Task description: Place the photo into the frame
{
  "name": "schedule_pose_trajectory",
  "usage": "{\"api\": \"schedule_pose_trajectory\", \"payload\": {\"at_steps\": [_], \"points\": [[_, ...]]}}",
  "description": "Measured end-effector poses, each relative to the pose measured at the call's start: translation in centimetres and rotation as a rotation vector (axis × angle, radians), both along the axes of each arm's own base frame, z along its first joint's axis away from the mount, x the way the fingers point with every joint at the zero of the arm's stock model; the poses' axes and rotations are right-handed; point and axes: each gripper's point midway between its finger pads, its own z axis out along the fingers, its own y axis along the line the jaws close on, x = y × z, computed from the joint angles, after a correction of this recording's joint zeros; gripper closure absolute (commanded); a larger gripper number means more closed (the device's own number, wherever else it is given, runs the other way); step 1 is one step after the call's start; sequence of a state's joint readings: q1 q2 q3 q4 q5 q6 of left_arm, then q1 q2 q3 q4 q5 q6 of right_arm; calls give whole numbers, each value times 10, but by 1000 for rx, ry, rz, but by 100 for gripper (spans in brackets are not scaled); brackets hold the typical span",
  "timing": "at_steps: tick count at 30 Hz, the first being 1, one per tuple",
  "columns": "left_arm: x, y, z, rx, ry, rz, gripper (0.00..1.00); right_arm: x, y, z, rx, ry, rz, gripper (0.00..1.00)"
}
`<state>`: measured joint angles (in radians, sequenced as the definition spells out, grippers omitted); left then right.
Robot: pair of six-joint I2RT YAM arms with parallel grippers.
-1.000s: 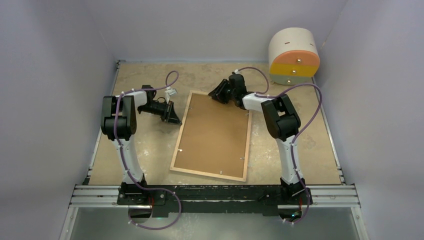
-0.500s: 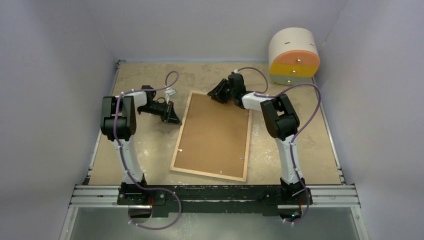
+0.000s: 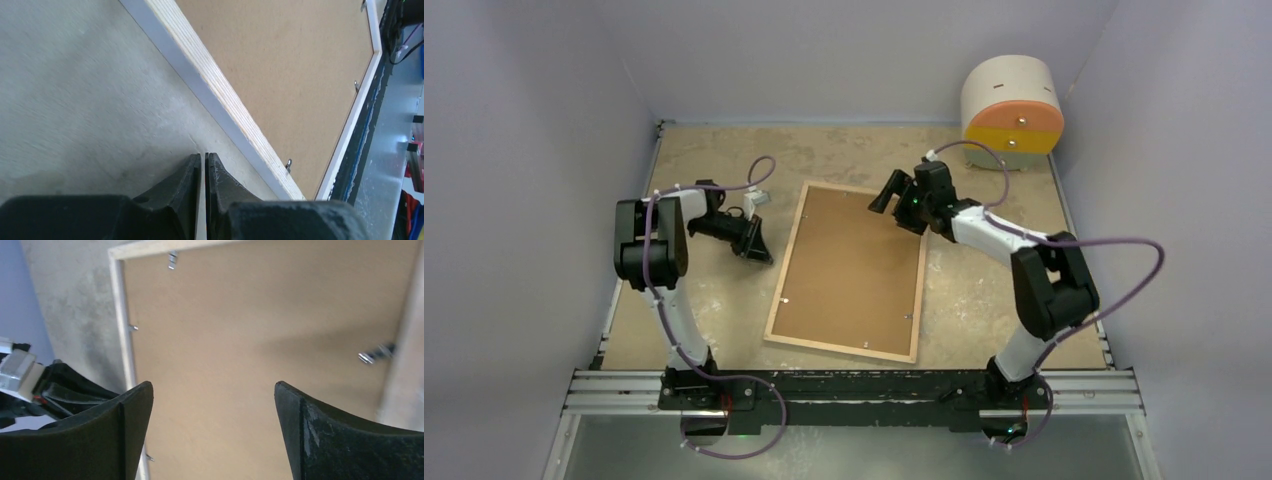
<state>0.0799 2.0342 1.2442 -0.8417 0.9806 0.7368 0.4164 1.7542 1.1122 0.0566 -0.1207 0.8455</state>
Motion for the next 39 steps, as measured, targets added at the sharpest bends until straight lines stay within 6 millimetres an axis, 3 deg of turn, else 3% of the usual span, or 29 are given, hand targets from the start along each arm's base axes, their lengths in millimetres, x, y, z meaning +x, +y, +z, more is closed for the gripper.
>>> {"api": "schedule_pose_trajectory", "payload": {"at_steps": [4, 9, 14, 19, 25, 28, 31, 33, 36, 39], "points": [[-18, -3, -5, 19, 16, -8, 86, -35, -37, -4, -79, 13, -47, 1], [-32, -13, -6, 61, -22, -36, 86, -84, -77, -41, -189, 107, -100, 1], [-36, -24, -6, 78, -38, -55, 87, -98, -86, -59, -225, 153, -101, 2], [-36, -29, -7, 100, -42, -61, 88, -79, -74, -59, -179, 120, -75, 4], [-38, -38, -7, 117, -23, -67, 89, -23, -68, -55, -159, 69, -87, 5], [-43, -49, -7, 123, -13, -91, 89, -1, -70, -54, -175, 55, -96, 5], [-50, -61, -7, 122, -2, -125, 87, 6, -78, -55, -222, 58, -115, 5], [-53, -66, -6, 119, 0, -143, 81, 3, -85, -57, -269, 71, -128, 6], [-53, -67, -2, 116, -6, -153, 51, -7, -90, -55, -354, 74, -122, 7], [-42, -53, 8, 141, -56, -120, 27, -20, -75, -43, -424, 55, -70, 10]]}}
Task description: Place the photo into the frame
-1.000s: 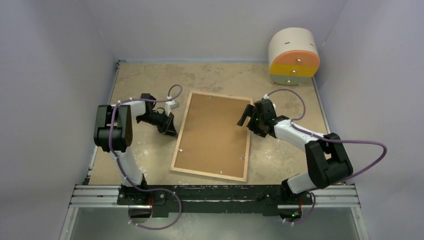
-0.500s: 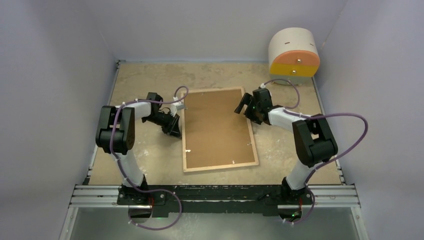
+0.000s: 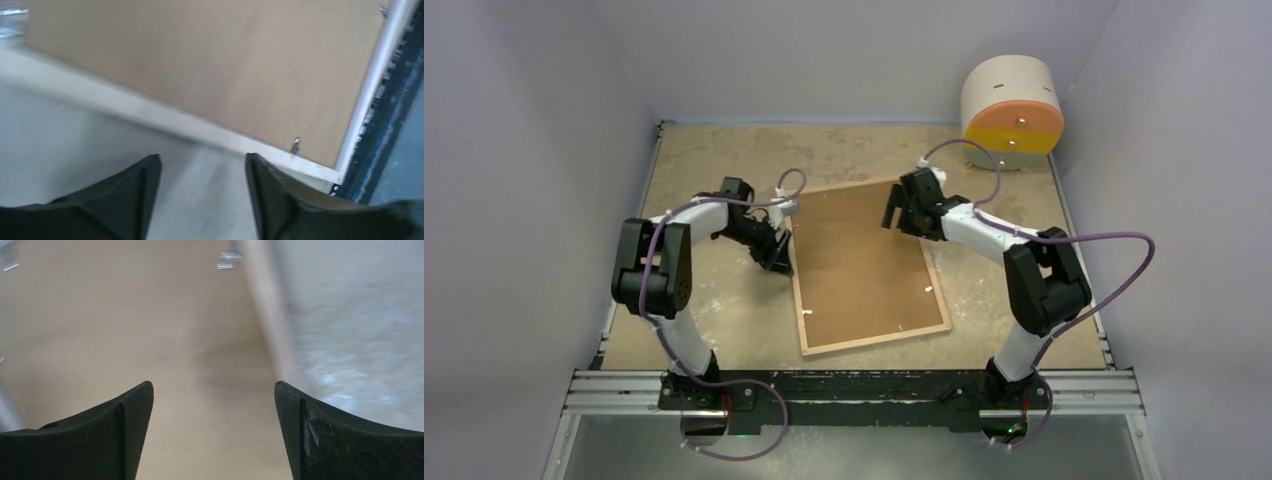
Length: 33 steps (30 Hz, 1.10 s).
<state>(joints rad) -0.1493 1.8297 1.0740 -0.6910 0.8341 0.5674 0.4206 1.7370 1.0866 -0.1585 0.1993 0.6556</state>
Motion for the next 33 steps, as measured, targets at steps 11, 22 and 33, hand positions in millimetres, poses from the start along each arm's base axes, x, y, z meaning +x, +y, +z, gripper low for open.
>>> {"api": "schedule_pose_trajectory", "payload": {"at_steps": [11, 22, 33], "points": [[66, 130, 103, 368, -501, 372, 13, -54, 216, 85, -7, -171, 429, 13], [57, 176, 123, 503, -582, 568, 10, -110, 264, -2, -220, -20, 575, 27], [47, 168, 95, 465, -480, 587, 9, -124, 278, -8, -312, -49, 596, 44]]}}
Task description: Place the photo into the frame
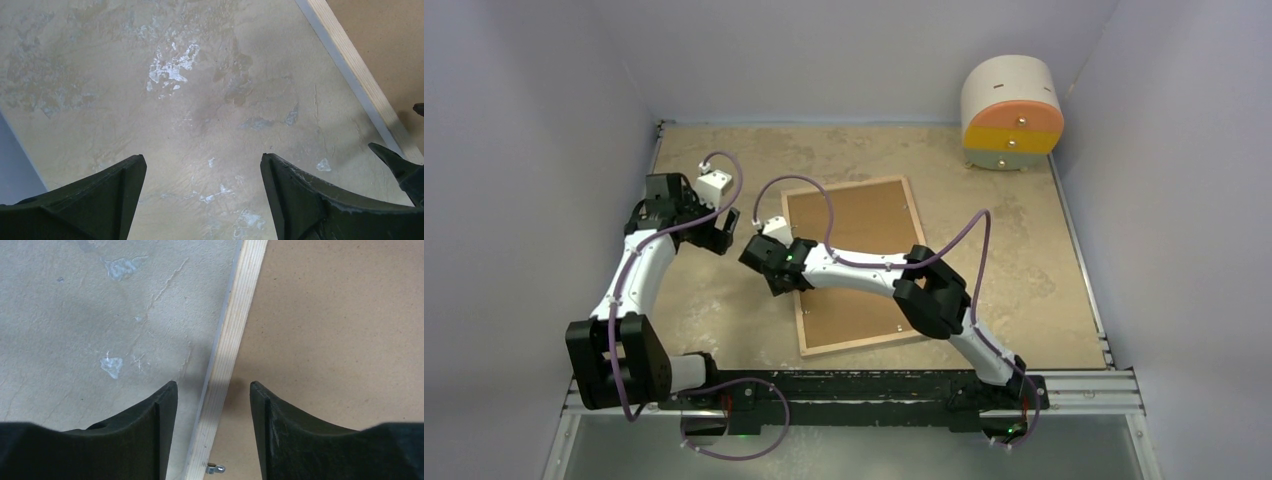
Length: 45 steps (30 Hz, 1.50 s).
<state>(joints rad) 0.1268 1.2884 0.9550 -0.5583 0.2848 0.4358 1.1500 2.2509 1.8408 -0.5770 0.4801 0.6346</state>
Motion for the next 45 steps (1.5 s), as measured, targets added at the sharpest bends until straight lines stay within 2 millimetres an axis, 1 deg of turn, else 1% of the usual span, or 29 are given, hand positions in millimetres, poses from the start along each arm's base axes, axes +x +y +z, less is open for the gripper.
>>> {"api": "schedule_pose_trajectory", "payload": {"at_steps": [6, 11, 12, 16, 18, 21, 24, 28, 30, 32, 34, 37, 39, 41, 42, 43, 44, 45], "points": [[0, 0, -1, -2, 0, 2, 9, 3, -1, -13, -48, -10, -8, 49], [-1, -1, -4, -6, 2, -1, 9, 5, 1, -13, -59, -25, -14, 57], [-1, -1, -5, -8, 5, -2, 9, 5, 1, -13, -61, -25, -14, 61], [-1, -3, -9, -17, 18, -1, 9, 8, 2, -12, -66, -35, -16, 92], [-2, -4, -13, -26, 36, -3, 8, 9, 2, -11, -67, -36, -25, 99], [-8, -6, -20, -44, 70, -3, 7, 11, 4, -10, -69, -34, -45, 100], [-12, -7, -20, -59, 81, -4, 5, 13, 12, -8, -57, -34, -50, 100], [-21, -12, -20, -114, 109, -18, 5, 8, 20, -7, -24, 0, -36, 100], [-28, -10, -17, -157, 133, -6, 5, 5, 25, -6, 2, 19, -31, 100], [-30, -4, -11, -183, 139, 8, 4, 1, 30, 0, 34, 38, -28, 100], [-29, 5, -1, -197, 125, 31, 4, -1, 39, 13, 83, 53, -24, 100], [-26, 27, 20, -201, 84, 62, 3, -5, 56, 46, 193, 74, -17, 100], [-25, 45, 36, -196, 49, 85, 3, -8, 69, 81, 291, 82, -6, 100], [-24, 65, 50, -185, 22, 110, 3, -11, 81, 122, 407, 86, 4, 100], [-23, 71, 54, -179, 16, 115, 3, -14, 85, 143, 467, 89, 11, 100], [-23, 78, 58, -176, 14, 118, 3, -15, 86, 165, 528, 92, 15, 100], [-24, 80, 60, -180, 15, 113, 3, -16, 87, 182, 577, 96, 19, 100], [-24, 80, 60, -188, 20, 100, 4, -17, 87, 205, 647, 101, 23, 100]]}}
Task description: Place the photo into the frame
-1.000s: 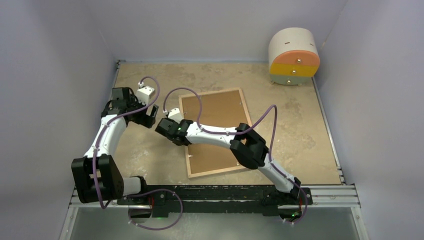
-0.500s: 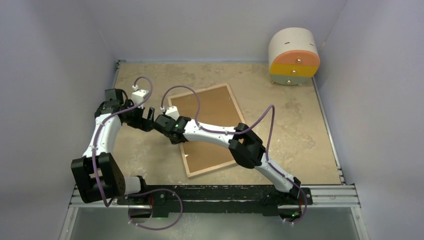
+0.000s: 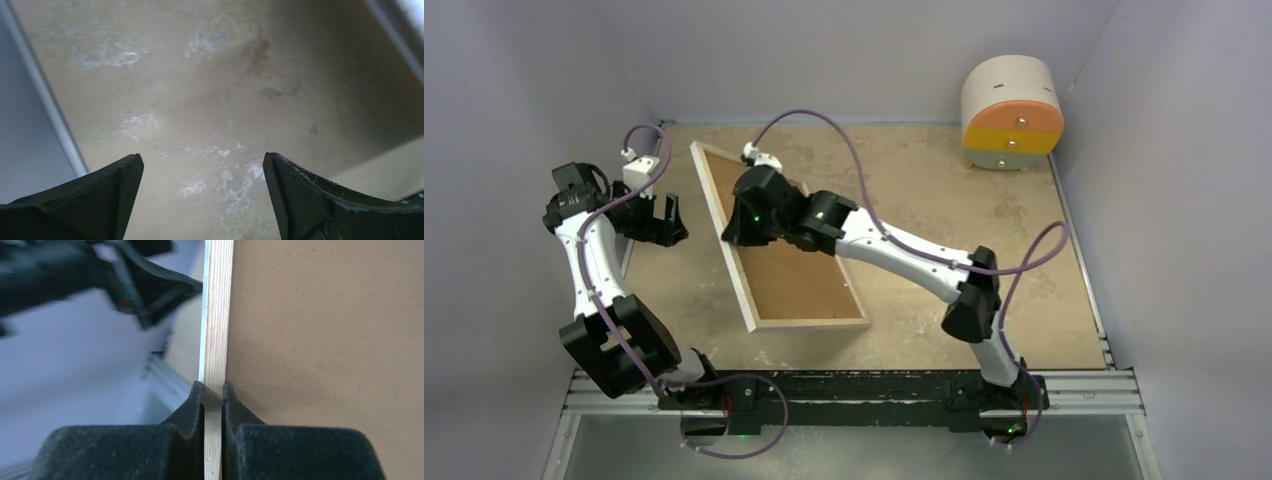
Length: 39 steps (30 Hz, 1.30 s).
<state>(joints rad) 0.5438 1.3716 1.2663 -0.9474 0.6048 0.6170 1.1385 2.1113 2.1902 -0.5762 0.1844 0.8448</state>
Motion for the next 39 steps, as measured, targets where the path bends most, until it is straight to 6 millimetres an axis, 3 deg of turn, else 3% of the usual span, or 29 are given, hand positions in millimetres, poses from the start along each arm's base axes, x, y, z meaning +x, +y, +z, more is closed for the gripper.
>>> {"api": "schedule_pose_trajectory", "payload": {"at_steps": [4, 6, 10, 12, 17, 21, 27, 30, 36, 39], "points": [[-12, -23, 0, -89, 13, -87, 6, -2, -12, 69, 232, 36, 6, 100], [-16, -37, 6, -140, -4, -130, 8, 4, -25, 91, 332, 71, -3, 100], [-22, -58, 23, -204, -64, -192, 11, 26, -50, 104, 482, 151, -43, 100], [-24, -66, 30, -224, -89, -217, 12, 47, -62, 109, 552, 154, -75, 100], [-26, -79, 29, -244, -97, -265, 14, 67, -90, 88, 618, 197, -122, 100], [-24, -91, 21, -256, -70, -287, 19, 64, -110, 65, 598, 227, -133, 74], [0, -164, 43, -219, -95, -456, 21, 67, -130, 48, 573, 227, -145, 29], [7, -179, 57, -209, -126, -477, 22, 70, -133, 48, 565, 217, -138, 15], [15, -174, 59, -172, -133, -442, 23, 78, -138, 63, 638, 200, -110, 10], [15, -169, 54, -143, -126, -429, 24, 79, -147, 53, 636, 209, -133, 11]]}}
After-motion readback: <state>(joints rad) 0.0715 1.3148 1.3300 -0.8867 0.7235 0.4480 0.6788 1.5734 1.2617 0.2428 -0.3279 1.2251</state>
